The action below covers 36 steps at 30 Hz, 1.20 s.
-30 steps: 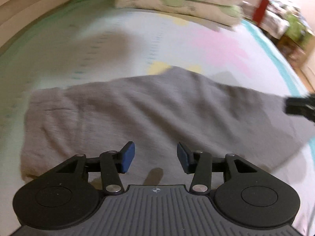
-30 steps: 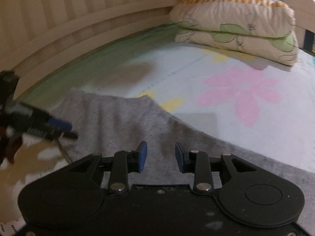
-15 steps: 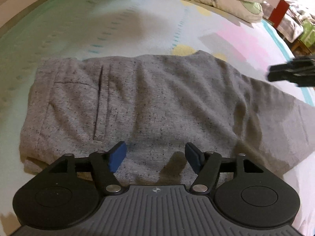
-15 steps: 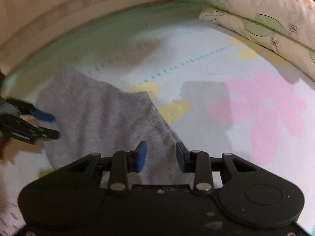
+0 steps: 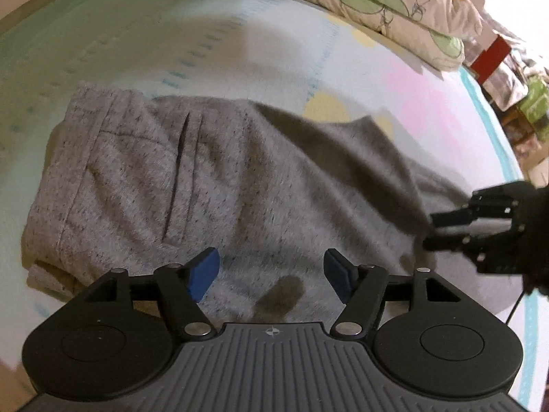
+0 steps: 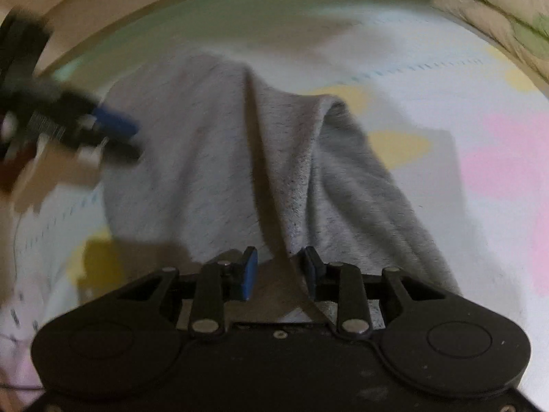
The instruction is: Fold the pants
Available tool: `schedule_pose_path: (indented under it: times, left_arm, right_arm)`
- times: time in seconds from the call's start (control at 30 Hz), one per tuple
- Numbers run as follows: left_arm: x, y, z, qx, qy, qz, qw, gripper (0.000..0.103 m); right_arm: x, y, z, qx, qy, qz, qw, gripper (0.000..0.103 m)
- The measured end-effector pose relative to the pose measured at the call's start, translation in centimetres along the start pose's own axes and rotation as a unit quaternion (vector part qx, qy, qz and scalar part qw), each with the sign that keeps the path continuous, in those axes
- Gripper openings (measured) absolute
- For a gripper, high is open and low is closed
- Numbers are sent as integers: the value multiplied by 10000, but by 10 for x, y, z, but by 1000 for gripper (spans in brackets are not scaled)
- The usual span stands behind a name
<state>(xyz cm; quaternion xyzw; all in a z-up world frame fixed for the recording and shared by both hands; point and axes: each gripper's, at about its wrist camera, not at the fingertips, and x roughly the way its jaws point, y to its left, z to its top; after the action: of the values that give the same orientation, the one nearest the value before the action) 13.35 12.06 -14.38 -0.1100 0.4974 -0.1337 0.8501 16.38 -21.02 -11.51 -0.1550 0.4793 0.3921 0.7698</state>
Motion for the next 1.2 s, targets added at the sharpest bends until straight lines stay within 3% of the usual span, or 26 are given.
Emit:
schedule_pose_path:
  times: [0.2,0.3,0.4,0.47,0.6,0.9,1.2]
  left_arm:
    - [-6,-13,28,433,-544,129,9975,66]
    - [6,-2,34,351,-488,365,9975,66]
    - [26,16,22,296,-234,537,9978,65]
    - [25,16,10,524,-453,519,9962,66]
    - [26,6,4,714,-490,740,9935,66]
    - [23,9,5,624,-502,695,9944,66]
    - [21,8,1,615,-544,732,9939,66]
  right_arm:
    - [5,-9,9,-13,61,25,10000,35]
    - [13,-4,16,-180,102,61,9998,35]
    - [10,-4,25,-164,-183,42,9997,35]
    - [8,-10,33,-81,-434,-20,9990,35]
    - [10,-23,50,138,-794,-65,9967,35]
    - [42,-52,77,1031,-874,733,9881,37]
    - [55,-76,79,1953,-1166,1182,9666,37]
